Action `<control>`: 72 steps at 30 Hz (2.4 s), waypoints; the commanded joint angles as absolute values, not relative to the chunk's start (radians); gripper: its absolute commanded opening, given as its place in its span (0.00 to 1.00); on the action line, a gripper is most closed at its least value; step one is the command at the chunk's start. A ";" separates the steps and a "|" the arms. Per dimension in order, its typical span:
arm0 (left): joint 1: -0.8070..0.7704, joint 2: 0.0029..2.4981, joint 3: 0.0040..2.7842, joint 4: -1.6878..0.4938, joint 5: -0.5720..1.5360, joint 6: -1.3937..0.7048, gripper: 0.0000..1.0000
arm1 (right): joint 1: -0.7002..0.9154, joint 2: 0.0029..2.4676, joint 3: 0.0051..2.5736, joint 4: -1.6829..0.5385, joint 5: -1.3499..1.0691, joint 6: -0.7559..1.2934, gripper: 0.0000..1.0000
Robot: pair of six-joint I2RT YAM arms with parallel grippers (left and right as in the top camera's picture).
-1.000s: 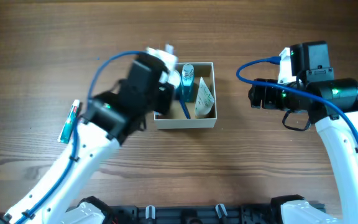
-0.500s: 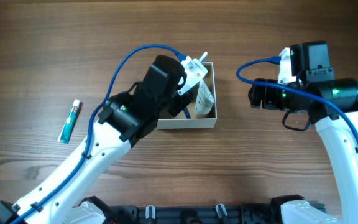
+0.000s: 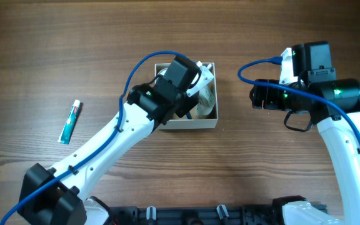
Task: Pack container
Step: 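Carry the toothbrush over the box and lower it inside, left gripper, then release the toothbrush and swing the left gripper to the toothpaste, then grasp the Colgate toothpaste tube with the left gripper and lift it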
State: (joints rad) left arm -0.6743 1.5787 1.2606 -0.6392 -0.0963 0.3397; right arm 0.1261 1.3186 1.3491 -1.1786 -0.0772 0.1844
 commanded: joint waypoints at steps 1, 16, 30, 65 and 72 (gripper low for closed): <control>-0.676 1.584 1.264 -0.640 -0.095 0.351 0.54 | 0.126 1.328 1.347 -1.179 -0.067 0.175 0.92; -0.533 1.290 1.264 -0.748 -0.304 0.034 1.00 | 0.126 1.328 1.347 -1.179 -0.067 0.164 0.91; 0.297 1.678 1.261 -0.884 0.019 0.007 1.00 | 0.126 1.328 1.347 -1.176 -0.067 0.160 0.91; 0.313 2.007 1.262 -0.903 0.037 -0.002 0.09 | 0.126 1.328 1.347 -1.171 -0.067 0.157 0.92; 0.207 1.842 1.345 -0.964 0.036 -0.012 0.04 | 0.103 1.328 1.347 -1.169 -0.067 0.187 0.98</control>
